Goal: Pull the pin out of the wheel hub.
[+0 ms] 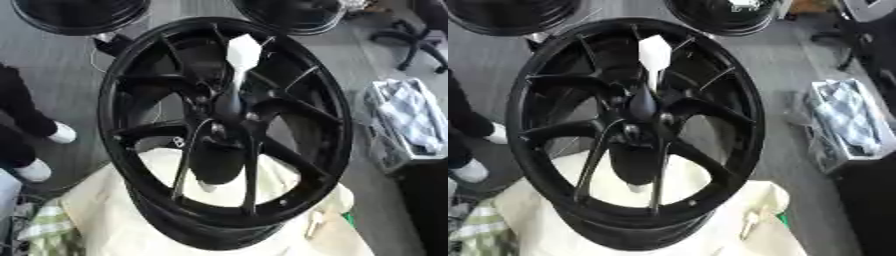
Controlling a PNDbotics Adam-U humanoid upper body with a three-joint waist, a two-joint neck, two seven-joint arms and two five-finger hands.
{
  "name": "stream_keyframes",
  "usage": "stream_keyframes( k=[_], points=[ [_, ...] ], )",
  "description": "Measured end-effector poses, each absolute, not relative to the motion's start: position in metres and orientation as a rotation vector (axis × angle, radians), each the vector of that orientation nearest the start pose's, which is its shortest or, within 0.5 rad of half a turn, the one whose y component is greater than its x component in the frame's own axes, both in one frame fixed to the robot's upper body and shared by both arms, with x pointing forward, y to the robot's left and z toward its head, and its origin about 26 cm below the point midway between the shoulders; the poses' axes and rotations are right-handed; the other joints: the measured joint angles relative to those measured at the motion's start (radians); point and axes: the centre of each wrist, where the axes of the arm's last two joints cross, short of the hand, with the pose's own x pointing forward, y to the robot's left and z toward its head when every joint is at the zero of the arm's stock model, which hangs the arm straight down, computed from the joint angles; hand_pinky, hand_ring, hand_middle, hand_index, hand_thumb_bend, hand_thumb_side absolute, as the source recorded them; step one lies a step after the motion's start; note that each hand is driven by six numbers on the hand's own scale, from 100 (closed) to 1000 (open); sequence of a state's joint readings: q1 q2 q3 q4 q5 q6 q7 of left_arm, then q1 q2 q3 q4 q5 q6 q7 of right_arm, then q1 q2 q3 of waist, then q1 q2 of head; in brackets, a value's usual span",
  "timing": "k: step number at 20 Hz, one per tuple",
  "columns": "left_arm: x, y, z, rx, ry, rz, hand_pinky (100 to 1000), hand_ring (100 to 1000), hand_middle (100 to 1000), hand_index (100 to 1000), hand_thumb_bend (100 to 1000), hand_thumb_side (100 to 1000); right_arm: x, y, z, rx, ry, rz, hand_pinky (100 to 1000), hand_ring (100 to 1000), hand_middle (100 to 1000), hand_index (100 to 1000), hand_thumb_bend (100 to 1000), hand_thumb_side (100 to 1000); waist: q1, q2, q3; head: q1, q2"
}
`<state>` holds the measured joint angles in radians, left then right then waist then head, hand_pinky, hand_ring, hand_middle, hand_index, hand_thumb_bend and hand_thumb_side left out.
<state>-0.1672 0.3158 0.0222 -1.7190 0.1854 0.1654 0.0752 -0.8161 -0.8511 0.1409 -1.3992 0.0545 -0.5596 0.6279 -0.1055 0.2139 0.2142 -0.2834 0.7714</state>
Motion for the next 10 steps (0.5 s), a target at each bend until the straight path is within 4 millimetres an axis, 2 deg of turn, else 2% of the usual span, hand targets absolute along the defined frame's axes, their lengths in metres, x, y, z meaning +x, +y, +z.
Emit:
stream_keyframes(
  k=[5,10],
  points=[
    [0.313,0.299,0.096,0.123,-1.716,-0.081,723,614,603,737,100,900,0.405,-0.344,0.305,0.623,2.636,-2.330,809,786,724,815,457,576,-0.003,-0.002,-0.003,0.005,0.000],
    [0.312,0.300,0.096,0.127,-1.715,-0.076,722,614,603,738,100,900,0.410,-0.333,0.297,0.656,2.576,-2.365,810,788,725,818,457,573,-0.003,-0.003,-0.003,0.009,0.000]
  ],
)
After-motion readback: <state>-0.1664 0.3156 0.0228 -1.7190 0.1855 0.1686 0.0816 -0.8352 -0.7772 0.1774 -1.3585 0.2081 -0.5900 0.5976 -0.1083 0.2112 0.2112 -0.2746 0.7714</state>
